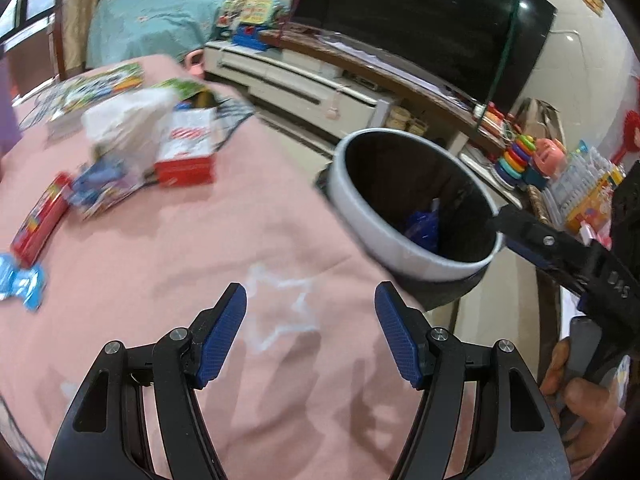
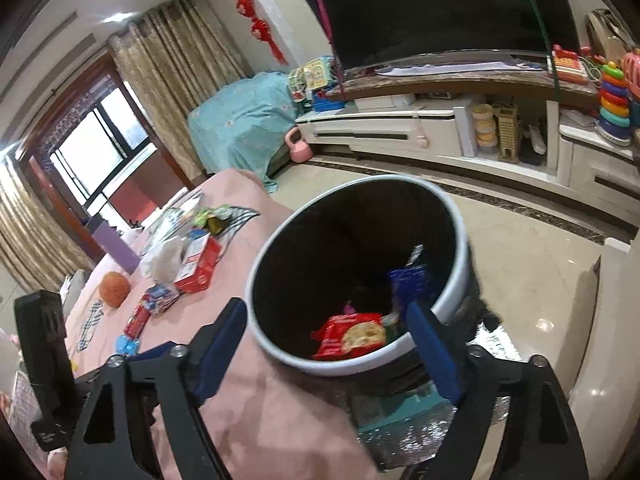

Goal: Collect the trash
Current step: 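Withdraw both open tools from the bin back over the table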

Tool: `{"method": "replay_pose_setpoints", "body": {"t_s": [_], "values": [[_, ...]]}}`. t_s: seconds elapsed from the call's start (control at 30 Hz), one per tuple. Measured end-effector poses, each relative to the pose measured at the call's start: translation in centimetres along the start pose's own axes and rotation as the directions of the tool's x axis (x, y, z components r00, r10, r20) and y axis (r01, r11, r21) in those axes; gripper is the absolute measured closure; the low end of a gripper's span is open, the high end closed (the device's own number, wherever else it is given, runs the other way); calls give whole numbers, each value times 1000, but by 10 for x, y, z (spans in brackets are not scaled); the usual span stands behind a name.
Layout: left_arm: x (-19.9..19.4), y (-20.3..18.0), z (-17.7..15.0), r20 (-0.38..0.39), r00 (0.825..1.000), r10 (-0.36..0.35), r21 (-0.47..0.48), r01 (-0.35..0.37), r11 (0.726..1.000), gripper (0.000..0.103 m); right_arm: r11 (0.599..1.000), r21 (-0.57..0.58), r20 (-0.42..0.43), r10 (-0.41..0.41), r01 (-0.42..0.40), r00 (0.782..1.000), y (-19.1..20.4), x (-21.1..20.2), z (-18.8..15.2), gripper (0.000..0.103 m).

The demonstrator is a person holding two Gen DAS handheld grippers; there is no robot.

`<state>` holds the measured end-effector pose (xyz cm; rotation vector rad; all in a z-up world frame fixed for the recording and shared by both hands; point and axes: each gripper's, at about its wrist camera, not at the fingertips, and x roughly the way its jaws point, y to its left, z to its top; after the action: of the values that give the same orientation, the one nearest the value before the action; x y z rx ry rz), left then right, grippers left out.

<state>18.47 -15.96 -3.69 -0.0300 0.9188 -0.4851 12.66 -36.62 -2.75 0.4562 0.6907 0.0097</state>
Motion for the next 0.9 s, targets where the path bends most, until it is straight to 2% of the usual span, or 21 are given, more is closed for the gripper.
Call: {"method": "replay_pose_setpoints", "body": {"t_s": [0.27,0.5,0.9], "values": [[-25,59,-24,16,996,89,-103,-87,991,35,996,-72,-25,47,-49,999,47,13,-20,12],[-43,101,-43,25,991,135,-187,-128,974,35,990,-95,-75,96,-103,993,84,33,-35,11],[-52,135,-53,23,984,177,-241,-166,956,35,971,-208,-89,103,-119,991,126,58,-50,11]]}}
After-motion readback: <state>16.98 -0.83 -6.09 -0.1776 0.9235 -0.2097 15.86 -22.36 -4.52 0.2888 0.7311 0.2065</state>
